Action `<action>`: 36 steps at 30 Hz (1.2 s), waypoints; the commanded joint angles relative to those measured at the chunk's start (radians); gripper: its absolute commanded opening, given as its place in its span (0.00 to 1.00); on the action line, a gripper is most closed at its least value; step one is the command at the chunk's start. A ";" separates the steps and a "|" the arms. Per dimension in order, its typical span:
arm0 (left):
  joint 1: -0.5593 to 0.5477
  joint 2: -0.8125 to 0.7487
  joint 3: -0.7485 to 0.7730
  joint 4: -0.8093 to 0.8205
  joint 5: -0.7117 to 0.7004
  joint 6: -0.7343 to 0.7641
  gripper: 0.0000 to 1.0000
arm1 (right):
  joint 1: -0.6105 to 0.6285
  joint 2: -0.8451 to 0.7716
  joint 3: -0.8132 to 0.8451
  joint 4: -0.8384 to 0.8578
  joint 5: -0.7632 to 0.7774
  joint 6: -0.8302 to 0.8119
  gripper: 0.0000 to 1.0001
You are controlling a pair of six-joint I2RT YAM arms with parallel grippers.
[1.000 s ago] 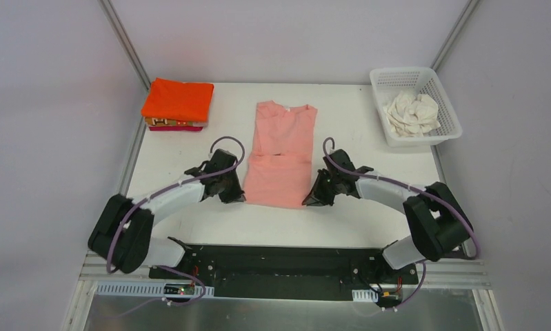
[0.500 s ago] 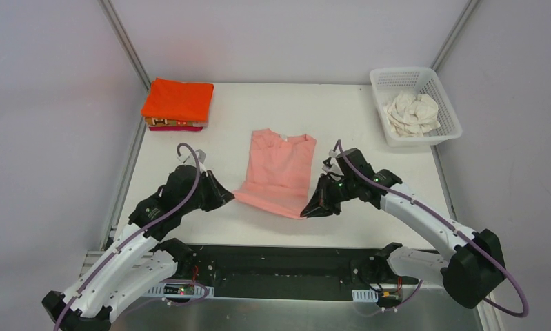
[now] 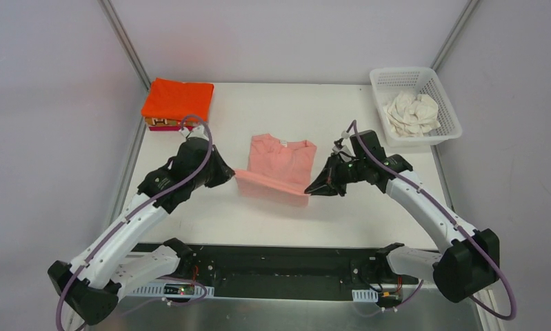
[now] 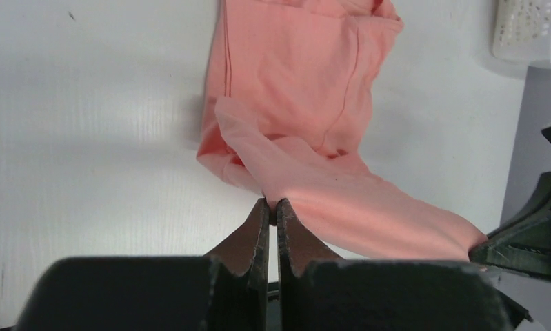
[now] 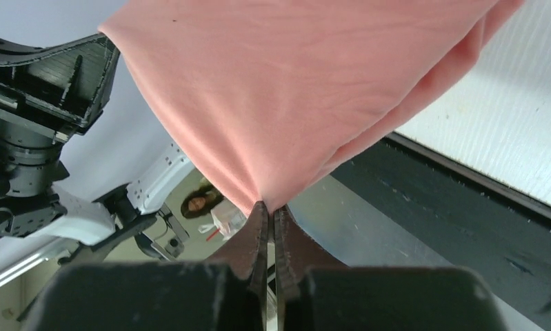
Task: Fold and stack the t-shirts
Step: Fold the long partially folded tshirt into a neat square
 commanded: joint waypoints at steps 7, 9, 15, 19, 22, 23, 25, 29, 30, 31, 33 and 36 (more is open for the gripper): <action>0.074 0.352 0.254 0.079 -0.192 0.127 0.00 | -0.135 0.132 0.123 0.086 0.068 -0.019 0.00; 0.102 0.402 0.279 0.093 -0.169 0.130 0.00 | -0.160 0.163 0.136 0.126 0.060 -0.014 0.00; 0.155 0.533 0.369 0.149 -0.112 0.177 0.00 | -0.229 0.275 0.189 0.242 0.031 0.028 0.00; 0.178 0.636 0.447 0.160 -0.094 0.205 0.00 | -0.252 0.385 0.235 0.280 -0.001 0.040 0.00; 0.195 0.727 0.500 0.164 -0.078 0.218 0.00 | -0.267 0.444 0.251 0.304 -0.001 0.048 0.00; 0.198 0.754 0.517 0.168 -0.076 0.224 0.00 | -0.272 0.465 0.255 0.314 -0.003 0.051 0.00; 0.200 0.812 0.549 0.172 -0.080 0.237 0.00 | -0.286 0.494 0.265 0.329 0.002 0.053 0.00; 0.202 0.917 0.609 0.181 -0.066 0.261 0.00 | -0.307 0.547 0.283 0.345 0.050 0.053 0.00; 0.202 0.940 0.626 0.182 -0.063 0.265 0.00 | -0.312 0.563 0.284 0.358 0.047 0.059 0.00; 0.202 0.962 0.642 0.184 -0.061 0.268 0.00 | -0.314 0.579 0.284 0.373 0.045 0.066 0.00; 0.203 1.002 0.670 0.184 -0.061 0.273 0.00 | -0.317 0.613 0.291 0.393 0.035 0.069 0.00; 0.211 1.053 0.704 0.185 -0.058 0.273 0.00 | -0.323 0.664 0.315 0.414 0.023 0.070 0.00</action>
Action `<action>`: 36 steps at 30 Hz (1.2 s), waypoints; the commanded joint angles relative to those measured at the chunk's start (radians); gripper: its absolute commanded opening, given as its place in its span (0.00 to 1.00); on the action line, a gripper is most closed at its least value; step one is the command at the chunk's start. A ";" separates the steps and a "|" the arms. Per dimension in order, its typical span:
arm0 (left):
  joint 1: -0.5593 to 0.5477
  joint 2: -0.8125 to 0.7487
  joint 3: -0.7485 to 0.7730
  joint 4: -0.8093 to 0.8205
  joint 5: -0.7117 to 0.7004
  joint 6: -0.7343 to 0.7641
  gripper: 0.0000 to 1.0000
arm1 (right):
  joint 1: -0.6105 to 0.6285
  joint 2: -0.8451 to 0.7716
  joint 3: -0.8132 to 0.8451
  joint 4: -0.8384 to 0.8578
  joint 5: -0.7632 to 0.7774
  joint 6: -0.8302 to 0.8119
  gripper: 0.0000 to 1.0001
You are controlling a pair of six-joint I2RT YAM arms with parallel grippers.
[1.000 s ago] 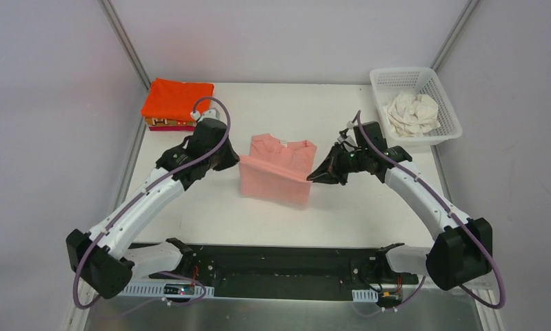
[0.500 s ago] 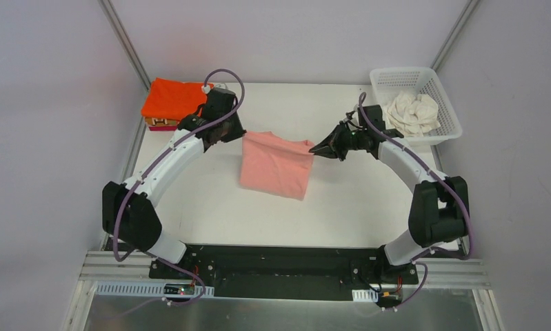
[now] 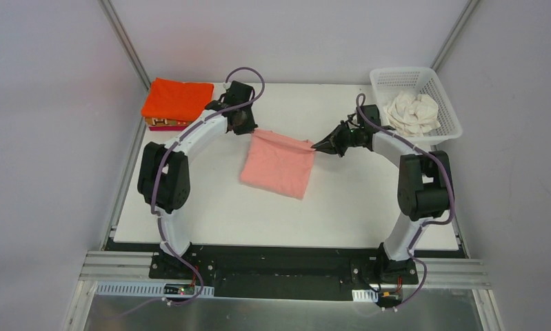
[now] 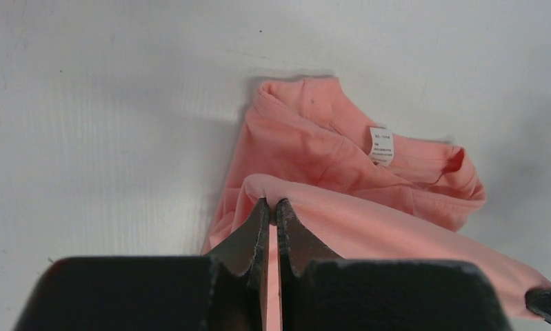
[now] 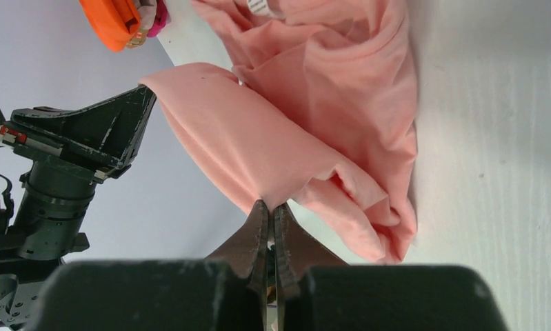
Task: Fold and stack the t-shirts
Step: Fold the long partially folded tshirt into a neat square
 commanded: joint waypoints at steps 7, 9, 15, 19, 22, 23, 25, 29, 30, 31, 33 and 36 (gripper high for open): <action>0.054 0.112 0.121 0.016 -0.057 0.041 0.00 | -0.030 0.157 0.115 0.069 -0.006 0.010 0.00; 0.058 0.138 0.137 0.017 -0.057 0.041 0.00 | -0.032 0.174 0.122 0.069 0.009 0.011 0.00; 0.080 0.188 0.177 0.015 -0.010 0.031 0.05 | -0.053 0.256 0.204 0.073 0.009 0.018 0.13; 0.085 0.175 0.187 0.015 0.011 0.030 0.47 | -0.064 0.266 0.265 0.049 0.035 0.019 0.43; 0.085 0.130 0.169 0.015 0.034 0.025 0.68 | -0.062 0.179 0.251 -0.006 0.122 -0.013 0.65; 0.085 0.108 0.157 0.016 0.043 0.022 0.74 | -0.060 0.148 0.229 -0.012 0.149 -0.020 0.71; 0.085 0.067 0.131 0.016 0.080 0.020 0.86 | -0.054 0.087 0.180 -0.022 0.180 -0.032 0.85; 0.084 0.046 0.113 0.017 0.237 0.034 0.99 | -0.007 0.003 0.106 -0.016 0.179 -0.048 1.00; 0.084 0.050 0.114 0.016 0.263 0.032 0.99 | 0.010 -0.007 0.102 -0.012 0.174 -0.046 1.00; 0.085 0.055 0.117 0.017 0.284 0.029 0.99 | 0.031 -0.013 0.099 0.004 0.168 -0.039 1.00; 0.084 0.070 0.133 0.017 0.315 0.025 0.99 | 0.066 -0.010 0.108 0.041 0.154 -0.021 1.00; 0.085 0.110 0.174 0.018 0.366 0.024 0.99 | 0.109 0.026 0.154 0.087 0.138 0.000 1.00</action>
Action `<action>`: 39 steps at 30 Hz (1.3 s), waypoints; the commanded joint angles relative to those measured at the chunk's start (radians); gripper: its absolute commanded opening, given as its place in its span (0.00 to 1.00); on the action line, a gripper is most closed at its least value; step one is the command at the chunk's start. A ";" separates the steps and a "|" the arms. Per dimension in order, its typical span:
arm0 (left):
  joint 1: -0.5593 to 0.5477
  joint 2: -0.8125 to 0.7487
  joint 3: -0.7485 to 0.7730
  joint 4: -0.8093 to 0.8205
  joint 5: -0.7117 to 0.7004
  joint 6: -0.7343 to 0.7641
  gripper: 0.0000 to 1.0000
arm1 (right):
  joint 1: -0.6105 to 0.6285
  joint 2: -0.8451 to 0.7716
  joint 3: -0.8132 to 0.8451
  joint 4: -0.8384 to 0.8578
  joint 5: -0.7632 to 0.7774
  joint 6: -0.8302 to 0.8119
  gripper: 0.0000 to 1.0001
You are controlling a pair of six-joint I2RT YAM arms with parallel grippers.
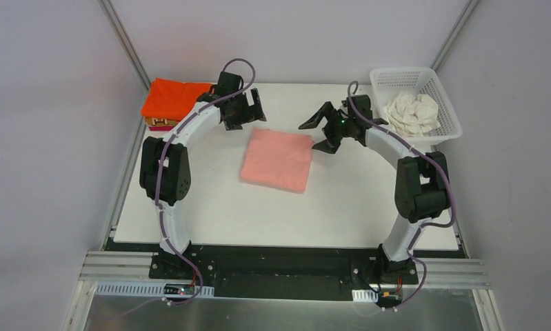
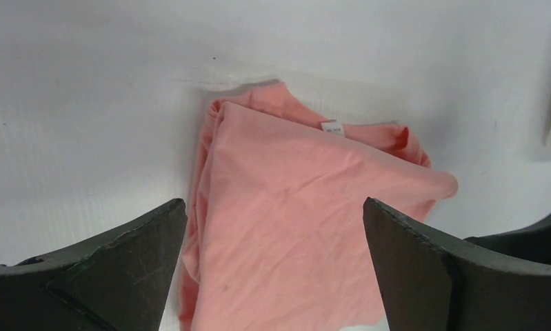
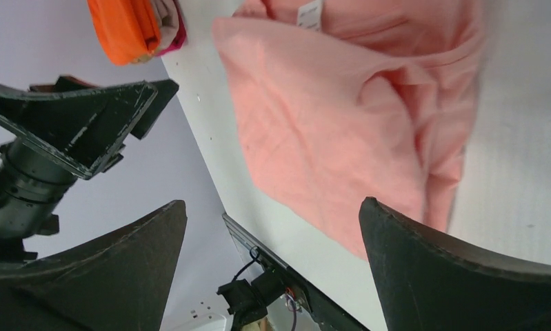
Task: Fold and stack the t-shirts
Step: Fold the long partially folded tshirt into a neat square, then smooth out wrinkles on the folded tshirt
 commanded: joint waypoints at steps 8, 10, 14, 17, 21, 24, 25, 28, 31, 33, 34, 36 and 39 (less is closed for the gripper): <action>-0.005 0.185 0.195 0.002 0.212 -0.006 0.99 | 0.066 0.161 0.197 0.081 0.049 0.024 1.00; -0.004 0.231 0.224 0.002 0.232 -0.011 0.99 | 0.056 0.209 0.218 0.079 0.060 0.032 1.00; -0.004 0.309 0.252 0.004 0.240 -0.019 0.99 | 0.028 0.292 0.232 0.080 0.078 0.045 1.00; -0.004 0.349 0.266 0.006 0.231 -0.024 0.99 | 0.007 0.347 0.236 0.082 0.104 0.050 0.99; -0.003 0.380 0.260 0.007 0.221 -0.028 0.99 | -0.002 0.394 0.228 0.081 0.138 0.042 1.00; -0.004 0.382 0.215 0.011 0.212 -0.045 0.99 | 0.000 0.417 0.207 0.095 0.127 0.041 0.99; -0.004 0.372 0.184 0.018 0.200 -0.052 0.99 | -0.001 0.423 0.197 0.104 0.125 0.043 1.00; -0.004 0.318 0.059 0.048 0.152 -0.081 0.99 | -0.002 0.440 0.186 0.113 0.118 0.033 1.00; -0.004 0.245 -0.073 0.097 0.101 -0.104 0.99 | 0.000 0.436 0.175 0.113 0.111 0.001 0.99; -0.004 0.205 -0.122 0.106 0.061 -0.106 0.99 | 0.003 0.415 0.159 0.110 0.128 -0.023 1.00; -0.004 0.190 -0.129 0.106 0.046 -0.100 0.99 | 0.004 0.403 0.157 0.103 0.134 -0.035 1.00; -0.005 0.164 -0.124 0.106 0.035 -0.089 0.99 | 0.003 0.376 0.173 0.072 0.140 -0.055 1.00; -0.004 0.121 -0.089 0.099 0.035 -0.068 0.99 | 0.004 0.329 0.229 -0.001 0.154 -0.093 1.00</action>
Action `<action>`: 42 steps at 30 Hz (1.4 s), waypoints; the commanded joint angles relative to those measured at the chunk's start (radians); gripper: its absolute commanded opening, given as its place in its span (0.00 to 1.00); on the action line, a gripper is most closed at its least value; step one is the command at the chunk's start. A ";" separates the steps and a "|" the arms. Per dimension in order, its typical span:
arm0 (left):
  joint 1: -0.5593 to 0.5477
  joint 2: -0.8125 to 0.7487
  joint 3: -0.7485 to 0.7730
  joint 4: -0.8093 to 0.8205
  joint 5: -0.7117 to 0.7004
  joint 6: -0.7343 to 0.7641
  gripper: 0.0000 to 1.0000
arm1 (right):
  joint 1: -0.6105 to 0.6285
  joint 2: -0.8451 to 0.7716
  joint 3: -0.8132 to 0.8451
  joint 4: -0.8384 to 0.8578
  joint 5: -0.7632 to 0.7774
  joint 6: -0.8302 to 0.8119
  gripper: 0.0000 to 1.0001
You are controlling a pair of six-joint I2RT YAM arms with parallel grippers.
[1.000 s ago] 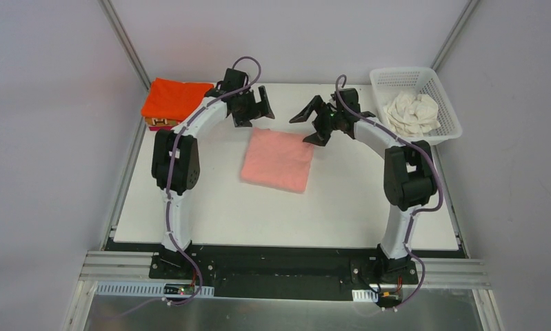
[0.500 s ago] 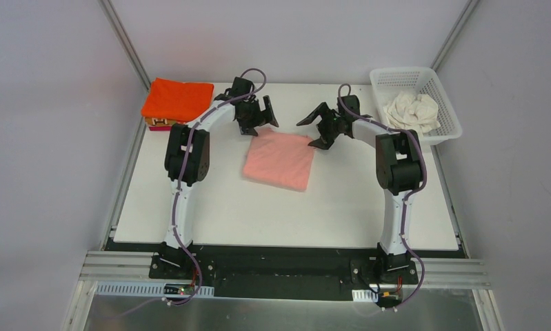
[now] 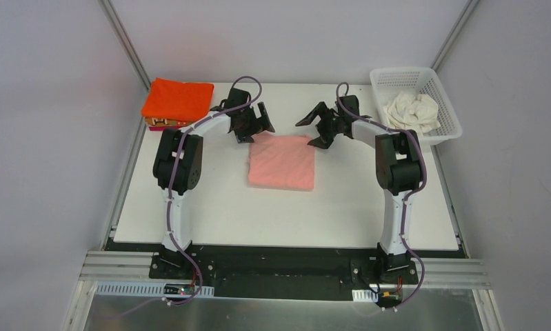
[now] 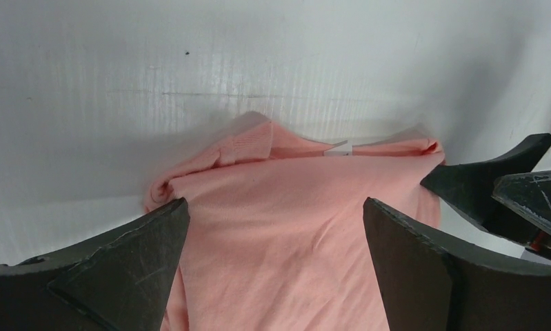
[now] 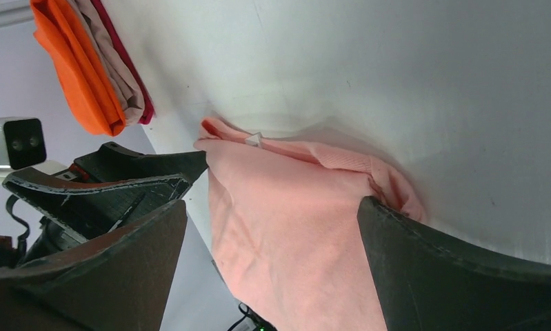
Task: Fold and stack the t-shirts
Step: Smooth out wrinkles on the folded tshirt, then put the neatly folded tshirt into the corner of the board with the left arm
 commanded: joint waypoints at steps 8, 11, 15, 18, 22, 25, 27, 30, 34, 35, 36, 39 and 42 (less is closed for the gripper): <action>-0.003 -0.298 -0.083 -0.179 -0.196 0.063 0.99 | 0.054 -0.296 0.080 -0.345 0.328 -0.241 1.00; -0.002 -0.373 -0.170 -0.195 -0.213 0.052 0.99 | 0.066 -0.419 -0.060 -0.309 0.393 -0.205 1.00; -0.002 -0.406 -0.258 -0.195 -0.146 0.051 0.99 | 0.078 -0.582 -0.274 -0.270 0.429 -0.173 0.99; -0.003 -0.383 -0.266 -0.196 -0.077 0.058 0.99 | 0.082 -0.698 -0.389 -0.266 0.451 -0.165 1.00; -0.012 -0.309 -0.233 -0.196 -0.036 0.060 0.99 | 0.086 -0.847 -0.498 -0.285 0.463 -0.149 1.00; -0.016 -0.255 -0.223 -0.196 -0.029 0.055 0.94 | 0.088 -0.941 -0.552 -0.315 0.489 -0.151 1.00; -0.018 -0.224 -0.223 -0.196 -0.031 0.049 0.90 | 0.088 -0.993 -0.571 -0.347 0.513 -0.161 1.00; -0.029 -0.182 -0.221 -0.197 -0.029 0.042 0.81 | 0.088 -1.057 -0.587 -0.388 0.539 -0.174 1.00; -0.058 -0.141 -0.211 -0.197 -0.027 0.042 0.72 | 0.086 -1.118 -0.591 -0.447 0.610 -0.182 1.00; -0.067 -0.134 -0.212 -0.196 -0.029 0.042 0.72 | 0.087 -1.133 -0.594 -0.456 0.626 -0.182 1.00; -0.076 -0.127 -0.213 -0.196 -0.034 0.041 0.71 | 0.086 -1.145 -0.596 -0.465 0.642 -0.185 1.00; -0.105 -0.112 -0.217 -0.196 -0.048 0.035 0.66 | 0.087 -1.171 -0.599 -0.494 0.683 -0.191 1.00; -0.128 -0.096 -0.222 -0.197 -0.079 0.023 0.57 | 0.087 -1.185 -0.605 -0.507 0.699 -0.201 1.00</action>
